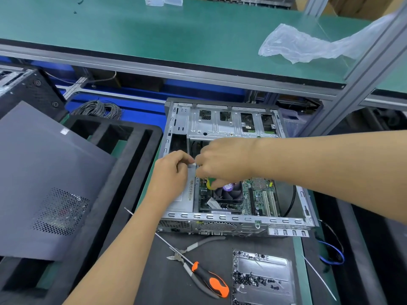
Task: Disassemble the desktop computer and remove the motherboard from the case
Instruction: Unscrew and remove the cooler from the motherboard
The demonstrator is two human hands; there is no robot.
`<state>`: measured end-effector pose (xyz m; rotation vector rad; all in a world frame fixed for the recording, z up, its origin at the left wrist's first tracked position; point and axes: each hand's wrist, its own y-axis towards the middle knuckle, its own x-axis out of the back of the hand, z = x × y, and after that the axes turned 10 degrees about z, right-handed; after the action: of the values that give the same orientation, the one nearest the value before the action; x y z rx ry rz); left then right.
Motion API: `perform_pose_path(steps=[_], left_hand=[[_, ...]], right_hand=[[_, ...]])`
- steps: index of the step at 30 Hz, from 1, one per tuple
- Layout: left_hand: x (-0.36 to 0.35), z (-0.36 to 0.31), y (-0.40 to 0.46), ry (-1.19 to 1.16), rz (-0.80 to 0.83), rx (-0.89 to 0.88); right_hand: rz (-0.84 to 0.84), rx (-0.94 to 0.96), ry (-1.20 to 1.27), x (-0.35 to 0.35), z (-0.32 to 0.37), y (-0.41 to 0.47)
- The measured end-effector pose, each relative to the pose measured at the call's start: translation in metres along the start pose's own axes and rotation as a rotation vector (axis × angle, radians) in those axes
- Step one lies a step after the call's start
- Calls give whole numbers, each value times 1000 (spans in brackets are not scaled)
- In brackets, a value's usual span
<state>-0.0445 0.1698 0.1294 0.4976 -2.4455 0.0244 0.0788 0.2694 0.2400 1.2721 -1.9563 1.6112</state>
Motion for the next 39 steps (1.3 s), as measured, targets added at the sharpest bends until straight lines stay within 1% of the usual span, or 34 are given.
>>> perform_pose_path(steps=[2, 4, 6, 7, 8, 9, 13, 14, 15, 16, 17, 18, 19, 21, 24, 26, 29, 30, 31, 32, 33, 35, 36, 39], left_hand=[[1, 1, 0, 4, -5, -5], [0, 1, 0, 5, -8, -10], [0, 0, 0, -7, -7, -8], [0, 0, 0, -10, -5, -8], [0, 0, 0, -9, -4, -9], [0, 1, 0, -9, -3, -10], [-1, 1, 0, -15, -9, -2], [0, 0, 0, -17, -8, 2], [0, 0, 0, -17, -5, 0], [0, -1, -1, -17, -2, -12], [0, -1, -1, -18, 1, -32], [1, -1, -2, -15, 2, -49], [1, -1, -2, -9, 3, -53], [0, 1, -1, -5, 8, -21], [-2, 3, 0, -24, 13, 9], [-1, 3, 0, -10, 1, -14], [-1, 1, 0, -6, -3, -19], [-1, 1, 0, -10, -4, -12], [-1, 1, 0, -13, -4, -8], [-1, 1, 0, -14, -3, -12], [-1, 2, -1, -13, -3, -22], [-1, 2, -1, -8, -5, -35], [-1, 3, 0, -7, -6, -32], [-3, 5, 1, -21, -2, -1]], right_hand=[[23, -111, 272, -8, 2, 1], [22, -288, 487, -13, 8, 4], [9, -451, 646, -15, 9, 7], [14, -496, 677, -15, 6, 7], [15, -492, 656, -14, 4, 5], [1, -437, 580, -14, 2, 4], [-65, -8, 65, -9, 5, -1], [-82, 44, 11, -8, 5, 0], [-91, 57, 17, -8, 6, 2], [-75, 25, 102, -6, 5, 2], [-38, -39, 254, -5, 5, 1], [21, -124, 428, -5, 5, 1], [68, -211, 547, -3, 5, 2], [114, -338, 558, -2, 9, 6], [101, -442, 528, 1, 12, 10], [78, -398, 427, 3, 12, 9], [12, -164, 146, 2, 9, 2], [3, -96, 81, 2, 8, 1], [-1, -57, 74, 0, 6, 0], [2, -48, 114, -1, 4, 0], [11, -76, 234, -2, 2, 0], [42, -187, 545, -4, 2, 1], [47, -252, 634, -5, 3, 3], [78, -433, 720, -7, 8, 7]])
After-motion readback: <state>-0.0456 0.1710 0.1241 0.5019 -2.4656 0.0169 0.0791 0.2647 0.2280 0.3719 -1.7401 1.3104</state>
